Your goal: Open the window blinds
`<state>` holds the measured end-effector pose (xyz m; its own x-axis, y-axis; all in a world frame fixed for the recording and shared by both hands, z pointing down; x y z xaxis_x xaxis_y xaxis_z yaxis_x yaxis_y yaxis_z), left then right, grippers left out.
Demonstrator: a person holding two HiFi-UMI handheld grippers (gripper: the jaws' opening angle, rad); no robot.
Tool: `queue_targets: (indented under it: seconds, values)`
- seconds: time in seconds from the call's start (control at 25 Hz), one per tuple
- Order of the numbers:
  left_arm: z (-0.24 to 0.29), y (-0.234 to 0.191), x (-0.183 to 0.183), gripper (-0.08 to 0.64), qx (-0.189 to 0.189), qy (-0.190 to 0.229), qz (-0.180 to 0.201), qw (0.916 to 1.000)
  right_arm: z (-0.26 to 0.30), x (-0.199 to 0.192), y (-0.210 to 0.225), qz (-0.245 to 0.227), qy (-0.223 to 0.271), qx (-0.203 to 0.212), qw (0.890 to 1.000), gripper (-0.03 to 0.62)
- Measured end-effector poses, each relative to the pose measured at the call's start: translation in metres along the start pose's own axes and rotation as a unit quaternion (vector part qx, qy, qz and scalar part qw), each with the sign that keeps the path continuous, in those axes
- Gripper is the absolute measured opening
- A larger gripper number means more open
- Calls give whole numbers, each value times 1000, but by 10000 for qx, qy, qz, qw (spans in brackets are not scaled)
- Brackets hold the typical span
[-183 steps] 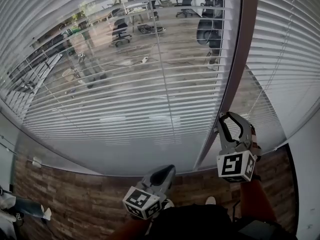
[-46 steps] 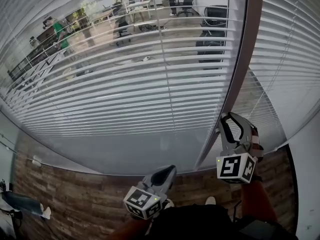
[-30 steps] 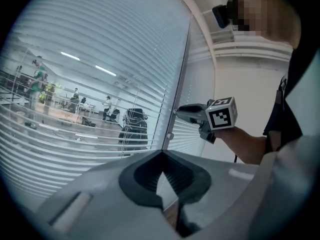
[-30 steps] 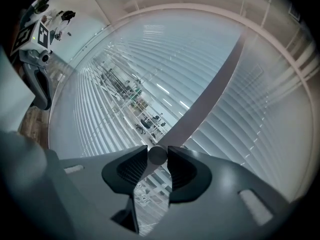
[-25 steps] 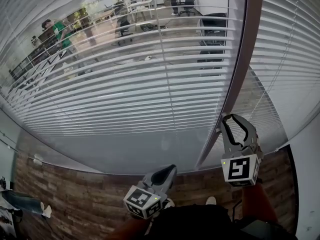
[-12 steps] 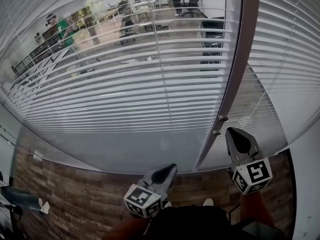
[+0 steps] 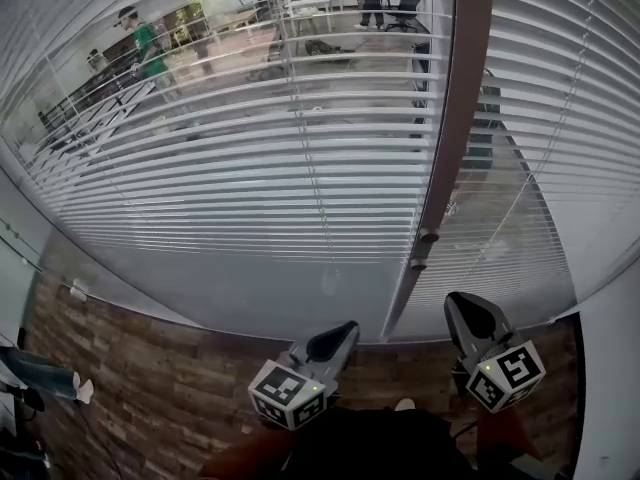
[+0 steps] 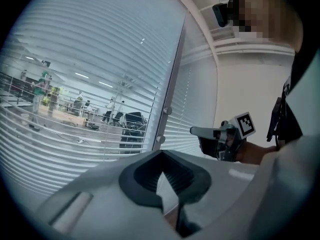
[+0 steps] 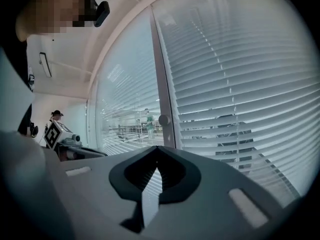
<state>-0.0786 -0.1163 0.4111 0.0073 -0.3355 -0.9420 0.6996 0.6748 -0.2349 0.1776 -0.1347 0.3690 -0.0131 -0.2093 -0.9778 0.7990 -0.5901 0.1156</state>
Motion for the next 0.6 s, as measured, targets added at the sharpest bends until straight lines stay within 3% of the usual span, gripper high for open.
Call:
queue_targets:
  seconds: [0.2,0.44,0.6]
  values:
    - [53,29,27,1,310,78,-18,9995,-17,12,55,-78,-24,321,9995,26]
    - [54,63,18,0,723,220,-84,9971,-45,-8,78,47,-218,600,9979,26]
    - [46,72,-1,2,1140,58,-242,9932,-52,-41,89,213,-430,748,9960,26]
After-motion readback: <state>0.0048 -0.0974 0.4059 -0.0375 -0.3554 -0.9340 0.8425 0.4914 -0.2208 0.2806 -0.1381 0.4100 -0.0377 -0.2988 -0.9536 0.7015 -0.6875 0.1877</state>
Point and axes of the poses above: the fingertips, and each gripper's own axes: z forward along the fingers, y to its right, x out of its top, the point moved 9 cm from there along -z, backward along the fingers, and after that the axes turned 6 degrees about -y, right-handed, at the moved point
